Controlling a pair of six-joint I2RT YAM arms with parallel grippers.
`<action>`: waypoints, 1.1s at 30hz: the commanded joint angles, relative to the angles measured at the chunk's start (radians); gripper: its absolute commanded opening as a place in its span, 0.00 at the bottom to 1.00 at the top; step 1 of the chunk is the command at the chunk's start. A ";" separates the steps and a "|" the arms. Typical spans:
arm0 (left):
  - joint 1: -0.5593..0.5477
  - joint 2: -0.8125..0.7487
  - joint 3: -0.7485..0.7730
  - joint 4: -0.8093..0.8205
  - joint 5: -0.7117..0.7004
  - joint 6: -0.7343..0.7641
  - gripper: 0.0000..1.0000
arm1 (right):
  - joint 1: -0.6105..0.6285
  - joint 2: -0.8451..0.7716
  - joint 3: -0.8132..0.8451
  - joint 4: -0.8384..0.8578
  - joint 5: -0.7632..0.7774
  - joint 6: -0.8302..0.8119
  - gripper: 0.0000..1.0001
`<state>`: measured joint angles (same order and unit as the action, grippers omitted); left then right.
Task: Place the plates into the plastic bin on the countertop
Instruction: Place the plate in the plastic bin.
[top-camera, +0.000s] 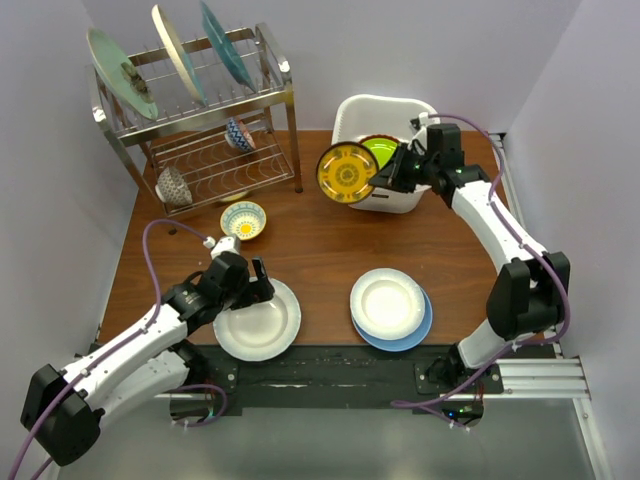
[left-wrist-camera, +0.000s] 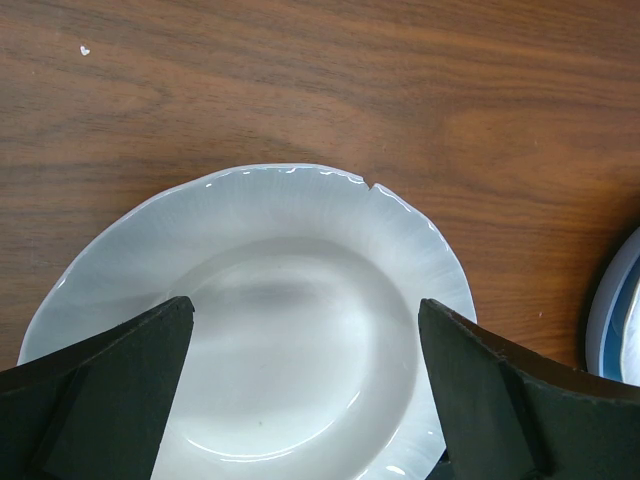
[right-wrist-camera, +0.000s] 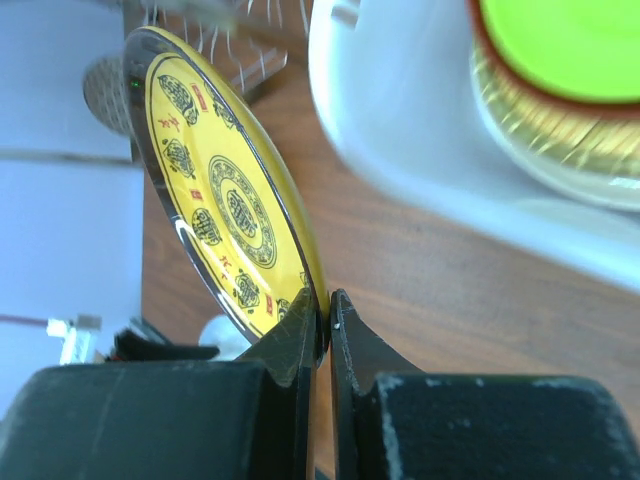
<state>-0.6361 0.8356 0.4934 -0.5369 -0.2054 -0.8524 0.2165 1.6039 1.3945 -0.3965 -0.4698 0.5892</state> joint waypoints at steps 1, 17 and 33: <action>-0.002 -0.003 0.014 0.017 -0.014 0.018 1.00 | -0.051 0.028 0.096 0.027 -0.059 0.020 0.00; -0.002 0.000 0.010 0.018 -0.017 0.019 1.00 | -0.149 0.120 0.170 0.079 -0.069 0.066 0.00; -0.002 -0.001 -0.001 0.029 -0.008 0.021 1.00 | -0.184 0.248 0.186 0.163 -0.046 0.112 0.03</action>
<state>-0.6361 0.8402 0.4931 -0.5388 -0.2054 -0.8474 0.0444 1.8442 1.5265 -0.3096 -0.4973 0.6720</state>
